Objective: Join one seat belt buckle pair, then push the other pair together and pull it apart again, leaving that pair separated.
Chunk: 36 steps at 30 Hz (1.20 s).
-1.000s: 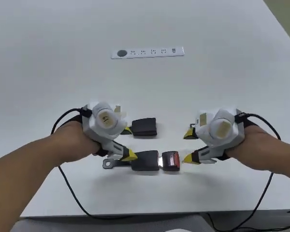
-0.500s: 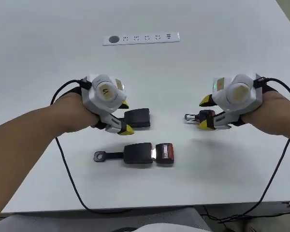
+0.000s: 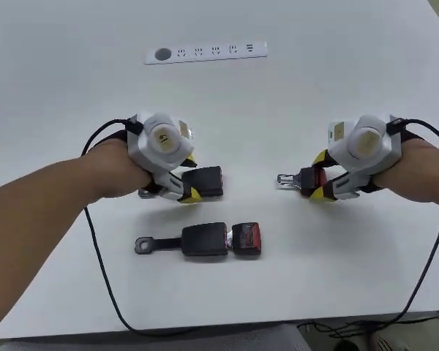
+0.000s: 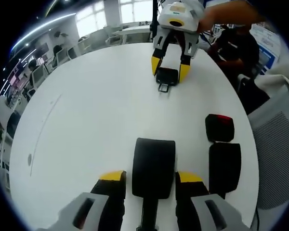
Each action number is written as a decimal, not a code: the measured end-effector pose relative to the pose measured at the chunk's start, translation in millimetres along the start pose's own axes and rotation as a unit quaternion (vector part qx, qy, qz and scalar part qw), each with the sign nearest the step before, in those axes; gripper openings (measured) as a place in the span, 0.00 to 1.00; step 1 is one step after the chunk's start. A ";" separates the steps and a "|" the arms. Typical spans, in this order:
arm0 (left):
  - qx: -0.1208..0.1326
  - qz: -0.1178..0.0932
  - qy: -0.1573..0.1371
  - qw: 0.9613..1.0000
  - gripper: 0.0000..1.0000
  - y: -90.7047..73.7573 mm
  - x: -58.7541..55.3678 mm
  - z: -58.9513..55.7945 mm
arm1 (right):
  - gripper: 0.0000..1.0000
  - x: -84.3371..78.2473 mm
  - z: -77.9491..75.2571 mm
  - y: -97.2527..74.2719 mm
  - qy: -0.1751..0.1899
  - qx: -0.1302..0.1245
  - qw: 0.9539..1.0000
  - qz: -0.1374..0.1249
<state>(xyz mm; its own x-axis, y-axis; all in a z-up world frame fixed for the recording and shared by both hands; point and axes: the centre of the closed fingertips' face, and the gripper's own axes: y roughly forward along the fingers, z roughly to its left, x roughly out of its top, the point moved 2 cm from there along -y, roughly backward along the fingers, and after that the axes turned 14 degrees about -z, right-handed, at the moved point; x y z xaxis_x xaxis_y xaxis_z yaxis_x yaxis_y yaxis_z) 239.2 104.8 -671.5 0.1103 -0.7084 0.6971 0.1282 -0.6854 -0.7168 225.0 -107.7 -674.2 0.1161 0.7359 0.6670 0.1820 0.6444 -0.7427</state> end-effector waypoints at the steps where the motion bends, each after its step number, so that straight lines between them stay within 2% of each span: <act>1: -0.002 0.002 0.000 1.000 0.41 1.2 -0.4 0.1 | 0.34 3.8 1.1 0.2 -0.003 0.007 1.000 -0.011; 2: -0.003 0.003 -0.001 1.000 0.40 5.1 -4.5 2.1 | 0.34 2.9 -0.5 -0.8 0.000 0.004 1.000 -0.008; 5: -0.003 0.006 -0.003 1.000 0.39 5.9 -5.3 1.7 | 0.34 4.0 1.3 -0.2 -0.009 0.019 1.000 -0.011; 6: -0.005 -0.006 -0.008 1.000 0.37 6.9 -2.2 0.9 | 0.34 3.7 1.3 0.3 -0.012 0.023 1.000 -0.010; 10: -0.015 -0.004 -0.004 1.000 0.35 6.3 -3.6 -1.2 | 0.34 4.3 1.7 1.8 -0.021 0.035 0.999 -0.007; 22: -0.032 0.003 0.014 0.999 0.34 5.3 -3.3 -6.8 | 0.34 1.4 -0.4 6.0 -0.008 0.044 0.999 -0.009; 29: -0.036 -0.001 0.017 0.999 0.34 5.3 -1.9 -7.5 | 0.34 2.4 -0.8 6.9 -0.010 0.037 0.999 -0.001; 32: -0.035 -0.002 0.018 0.999 0.34 5.3 -1.9 -7.0 | 0.34 7.8 0.4 10.4 0.005 0.032 0.999 -0.009; 36: -0.034 -0.002 0.017 0.999 0.34 4.9 -1.8 -7.1 | 0.33 19.0 5.1 19.2 -0.006 0.037 0.999 -0.009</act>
<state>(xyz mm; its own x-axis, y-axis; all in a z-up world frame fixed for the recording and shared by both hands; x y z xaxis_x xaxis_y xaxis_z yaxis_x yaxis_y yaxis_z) 232.7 101.6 -676.3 0.0768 -0.7107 0.6993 0.0619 -0.6966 -0.7147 225.8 -80.3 -676.1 0.1022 0.7262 0.6798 0.1114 0.6708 -0.7333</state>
